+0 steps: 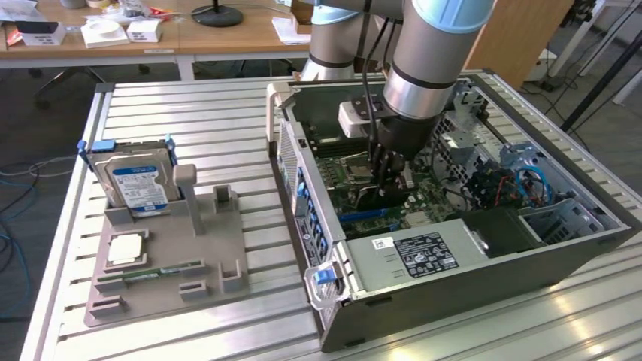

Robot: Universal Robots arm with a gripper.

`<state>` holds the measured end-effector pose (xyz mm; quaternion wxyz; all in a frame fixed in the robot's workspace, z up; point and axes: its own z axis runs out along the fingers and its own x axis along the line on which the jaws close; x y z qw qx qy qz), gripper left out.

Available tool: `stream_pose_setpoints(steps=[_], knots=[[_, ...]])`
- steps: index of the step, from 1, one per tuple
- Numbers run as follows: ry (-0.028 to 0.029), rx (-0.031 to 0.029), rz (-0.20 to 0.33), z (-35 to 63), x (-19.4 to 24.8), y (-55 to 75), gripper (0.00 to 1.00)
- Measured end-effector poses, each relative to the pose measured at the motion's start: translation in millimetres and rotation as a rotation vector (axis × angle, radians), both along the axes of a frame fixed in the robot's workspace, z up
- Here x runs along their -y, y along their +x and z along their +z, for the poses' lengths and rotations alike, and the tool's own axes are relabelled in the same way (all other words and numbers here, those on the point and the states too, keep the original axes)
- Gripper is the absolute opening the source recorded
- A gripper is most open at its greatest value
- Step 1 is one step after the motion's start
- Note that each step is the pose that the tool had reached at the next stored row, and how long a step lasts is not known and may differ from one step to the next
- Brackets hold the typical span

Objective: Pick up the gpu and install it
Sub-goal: 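Press down on the gpu until it lock into place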

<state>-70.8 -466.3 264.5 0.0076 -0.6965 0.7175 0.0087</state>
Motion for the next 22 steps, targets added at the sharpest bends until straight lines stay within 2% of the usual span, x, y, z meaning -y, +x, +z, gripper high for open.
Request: stream_pose_setpoints(steps=[22], knots=[[0.0006, 0.0001, 0.000, -7.0, 0.0, 0.0, 0.27]])
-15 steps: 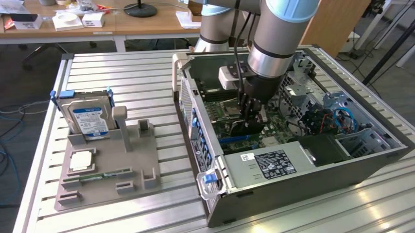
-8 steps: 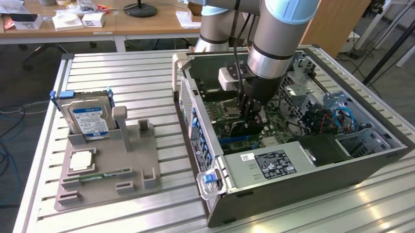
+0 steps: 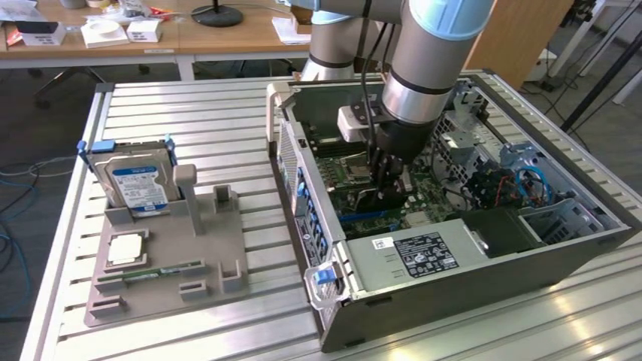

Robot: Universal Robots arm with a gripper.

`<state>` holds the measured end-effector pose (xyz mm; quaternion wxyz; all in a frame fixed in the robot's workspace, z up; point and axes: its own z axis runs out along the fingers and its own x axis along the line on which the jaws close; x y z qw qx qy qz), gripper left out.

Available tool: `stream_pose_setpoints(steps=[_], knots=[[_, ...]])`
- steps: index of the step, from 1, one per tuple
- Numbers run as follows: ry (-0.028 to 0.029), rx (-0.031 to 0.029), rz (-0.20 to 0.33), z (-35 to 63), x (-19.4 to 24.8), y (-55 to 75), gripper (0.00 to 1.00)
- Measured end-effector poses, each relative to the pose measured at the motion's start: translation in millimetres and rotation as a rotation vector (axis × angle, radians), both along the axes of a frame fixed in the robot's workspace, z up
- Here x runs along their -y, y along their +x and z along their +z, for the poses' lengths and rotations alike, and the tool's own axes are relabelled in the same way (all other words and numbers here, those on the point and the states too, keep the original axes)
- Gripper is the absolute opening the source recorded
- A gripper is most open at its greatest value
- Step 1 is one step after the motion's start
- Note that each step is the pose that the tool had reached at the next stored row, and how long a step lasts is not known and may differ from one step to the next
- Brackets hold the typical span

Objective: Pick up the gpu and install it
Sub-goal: 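Press down on the gpu until it lock into place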

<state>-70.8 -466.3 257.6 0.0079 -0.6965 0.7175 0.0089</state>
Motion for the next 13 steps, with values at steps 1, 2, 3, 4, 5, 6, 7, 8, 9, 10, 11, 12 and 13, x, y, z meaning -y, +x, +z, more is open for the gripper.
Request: stream_pose_setpoints(steps=[1, 2, 3, 4, 5, 6, 7, 8, 9, 10, 11, 12, 13], knots=[[0.0002, 0.0001, 0.000, -0.5, 0.0, 0.0, 0.27], [0.0002, 0.0000, 0.000, -0.9, 0.0, 0.0, 0.27], [0.0000, -0.0001, 0.000, -1.3, 0.0, 0.0, 0.27], [0.0000, -0.0001, 0.000, -1.8, 0.0, 0.0, 0.27], [-0.0003, -0.0001, 0.000, -1.9, 0.1, 0.0, 0.27], [-0.0004, -0.0002, 0.000, -2.1, 0.1, 0.0, 0.27], [-0.0002, -0.0001, 0.000, -2.3, 0.0, 0.0, 0.27], [-0.0001, -0.0001, 0.000, -2.4, 0.0, 0.0, 0.27], [-0.0001, -0.0001, 0.000, -2.5, 0.0, 0.0, 0.27], [-0.0001, -0.0001, 0.000, -2.5, 0.0, 0.0, 0.27], [-0.0001, -0.0001, 0.000, -2.5, 0.0, 0.0, 0.27], [0.0000, -0.0001, 0.000, -2.7, 0.0, 0.0, 0.27], [0.0005, 0.0002, 0.000, -3.3, -0.1, 0.0, 0.27]])
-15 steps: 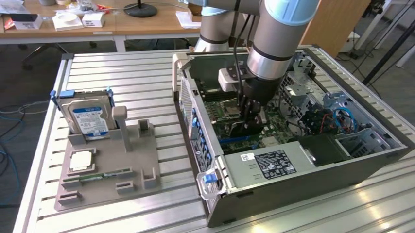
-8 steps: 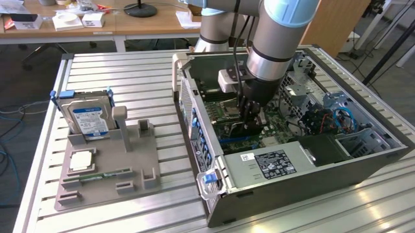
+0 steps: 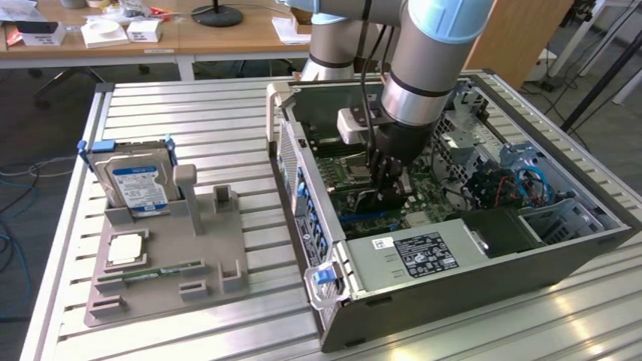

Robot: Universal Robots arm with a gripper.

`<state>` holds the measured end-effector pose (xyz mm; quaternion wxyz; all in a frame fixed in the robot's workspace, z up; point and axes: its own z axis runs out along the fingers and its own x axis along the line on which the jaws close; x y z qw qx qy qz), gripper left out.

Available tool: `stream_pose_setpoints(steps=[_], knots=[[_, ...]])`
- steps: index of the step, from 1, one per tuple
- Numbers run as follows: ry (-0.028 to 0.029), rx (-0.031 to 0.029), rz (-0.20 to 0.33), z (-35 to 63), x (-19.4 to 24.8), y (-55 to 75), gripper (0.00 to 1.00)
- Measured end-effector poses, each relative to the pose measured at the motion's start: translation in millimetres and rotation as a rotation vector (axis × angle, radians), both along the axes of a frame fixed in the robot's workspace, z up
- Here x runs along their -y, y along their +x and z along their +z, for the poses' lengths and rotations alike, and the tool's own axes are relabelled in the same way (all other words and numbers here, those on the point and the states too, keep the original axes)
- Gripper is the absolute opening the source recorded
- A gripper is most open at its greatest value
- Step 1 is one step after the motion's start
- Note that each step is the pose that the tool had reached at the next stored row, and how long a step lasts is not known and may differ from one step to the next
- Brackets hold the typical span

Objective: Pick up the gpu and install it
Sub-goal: 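Press down on the gpu until it lock into place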

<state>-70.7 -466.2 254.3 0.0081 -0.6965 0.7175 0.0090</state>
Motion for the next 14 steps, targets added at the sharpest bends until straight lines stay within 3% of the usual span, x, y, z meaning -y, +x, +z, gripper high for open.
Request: stream_pose_setpoints(steps=[14], knots=[[-0.0006, -0.0003, 0.000, -2.0, 0.1, 0.0, 0.27]])
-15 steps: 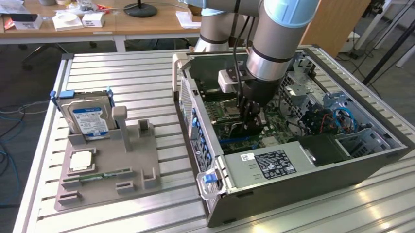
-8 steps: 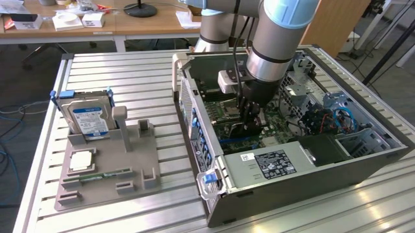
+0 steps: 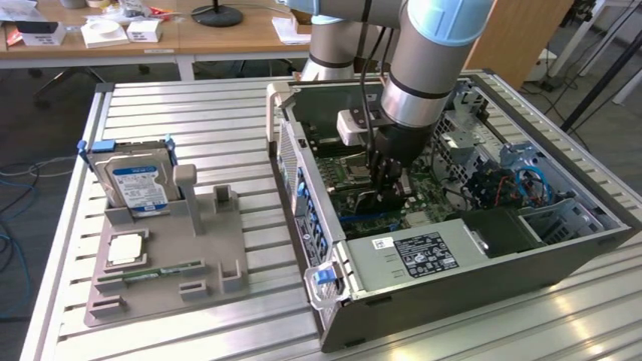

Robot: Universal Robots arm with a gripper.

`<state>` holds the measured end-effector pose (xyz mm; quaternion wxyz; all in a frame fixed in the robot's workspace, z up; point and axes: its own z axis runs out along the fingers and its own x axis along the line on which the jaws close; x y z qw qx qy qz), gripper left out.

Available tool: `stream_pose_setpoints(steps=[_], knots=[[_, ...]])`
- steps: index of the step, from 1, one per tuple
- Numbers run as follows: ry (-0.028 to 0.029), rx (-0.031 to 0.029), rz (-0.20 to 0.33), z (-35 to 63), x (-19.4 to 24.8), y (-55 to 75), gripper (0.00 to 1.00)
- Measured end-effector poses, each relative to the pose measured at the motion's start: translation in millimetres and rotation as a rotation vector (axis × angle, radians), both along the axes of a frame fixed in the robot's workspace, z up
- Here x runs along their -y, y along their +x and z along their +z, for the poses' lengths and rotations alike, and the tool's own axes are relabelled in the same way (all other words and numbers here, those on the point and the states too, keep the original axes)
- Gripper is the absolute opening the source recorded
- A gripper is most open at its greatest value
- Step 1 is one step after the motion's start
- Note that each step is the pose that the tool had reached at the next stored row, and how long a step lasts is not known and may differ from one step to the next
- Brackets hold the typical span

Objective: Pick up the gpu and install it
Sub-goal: 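Press down on the gpu until it lock into place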

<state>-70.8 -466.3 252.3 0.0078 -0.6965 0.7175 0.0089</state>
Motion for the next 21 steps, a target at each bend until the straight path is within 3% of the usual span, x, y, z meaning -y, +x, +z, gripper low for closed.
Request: stream_pose_setpoints(steps=[21], knots=[[0.0004, 0.0001, 0.001, 0.3, -1.5, 0.0, 0.27]])
